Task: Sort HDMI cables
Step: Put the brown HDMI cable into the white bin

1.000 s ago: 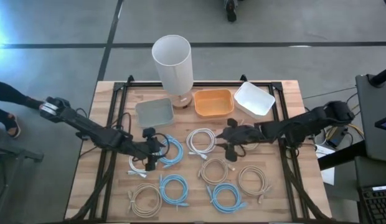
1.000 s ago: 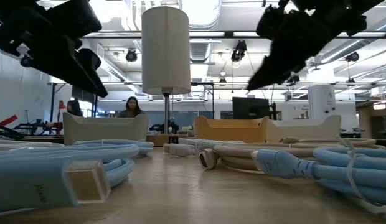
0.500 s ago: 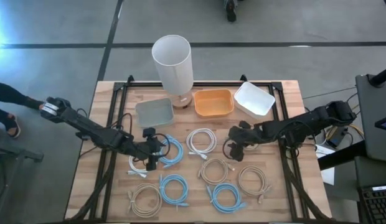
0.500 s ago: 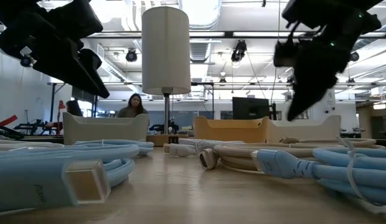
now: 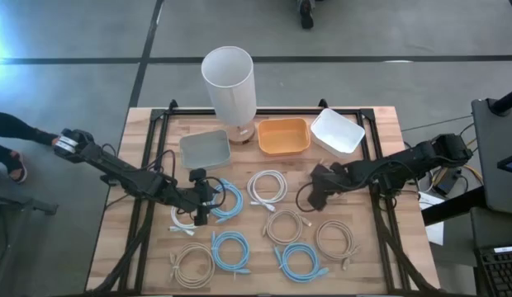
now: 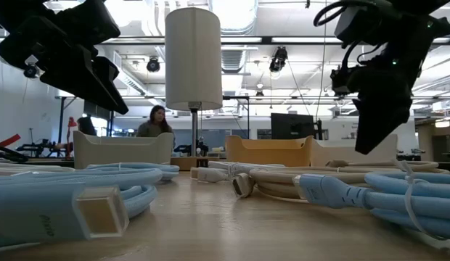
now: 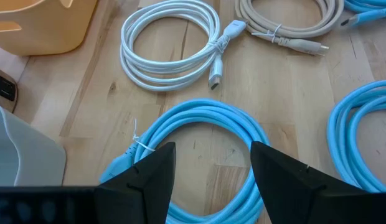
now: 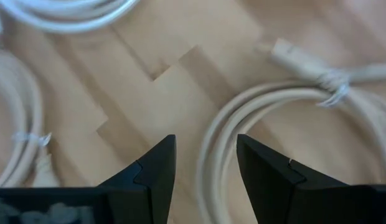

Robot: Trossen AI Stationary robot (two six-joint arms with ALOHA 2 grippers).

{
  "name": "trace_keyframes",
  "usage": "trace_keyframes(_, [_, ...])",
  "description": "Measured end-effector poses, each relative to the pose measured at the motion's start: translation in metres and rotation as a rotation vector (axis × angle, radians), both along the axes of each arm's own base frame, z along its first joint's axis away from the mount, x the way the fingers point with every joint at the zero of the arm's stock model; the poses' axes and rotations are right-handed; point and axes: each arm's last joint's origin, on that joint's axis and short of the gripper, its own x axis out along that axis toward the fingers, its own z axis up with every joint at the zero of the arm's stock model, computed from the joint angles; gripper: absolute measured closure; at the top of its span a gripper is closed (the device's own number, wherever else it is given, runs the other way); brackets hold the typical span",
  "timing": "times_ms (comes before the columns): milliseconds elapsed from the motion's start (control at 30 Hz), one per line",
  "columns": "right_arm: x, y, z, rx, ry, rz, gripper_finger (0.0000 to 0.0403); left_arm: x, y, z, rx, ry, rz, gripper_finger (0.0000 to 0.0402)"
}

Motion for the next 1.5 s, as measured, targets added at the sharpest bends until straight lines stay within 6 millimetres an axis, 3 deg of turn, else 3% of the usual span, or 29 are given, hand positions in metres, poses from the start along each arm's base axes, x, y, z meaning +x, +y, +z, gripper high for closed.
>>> trace_keyframes(500, [-0.014, -0.003, -0.019, 0.018, 0.027, -0.153, 0.0236, 0.0, 0.0, 0.0, -0.005, -0.001, 0.004, 0.0188])
trace_keyframes(733, [-0.013, -0.002, -0.03, 0.039, -0.072, -0.135, 0.0236, 0.0, 0.0, 0.0, 0.001, 0.0, -0.002, 0.0188])
trace_keyframes(967, [-0.016, -0.003, -0.034, 0.035, -0.064, -0.128, 0.0239, 0.0, 0.0, 0.0, 0.002, -0.001, -0.002, 0.0188])
trace_keyframes(1300, [-0.014, -0.003, -0.047, 0.024, 0.003, -0.165, 0.0335, 0.0, 0.0, 0.0, 0.004, -0.001, -0.002, 0.0188])
trace_keyframes(1500, [-0.006, -0.001, -0.036, 0.078, -0.045, -0.148, 0.0384, 0.0, 0.0, 0.0, 0.003, -0.004, -0.002, 0.0188])
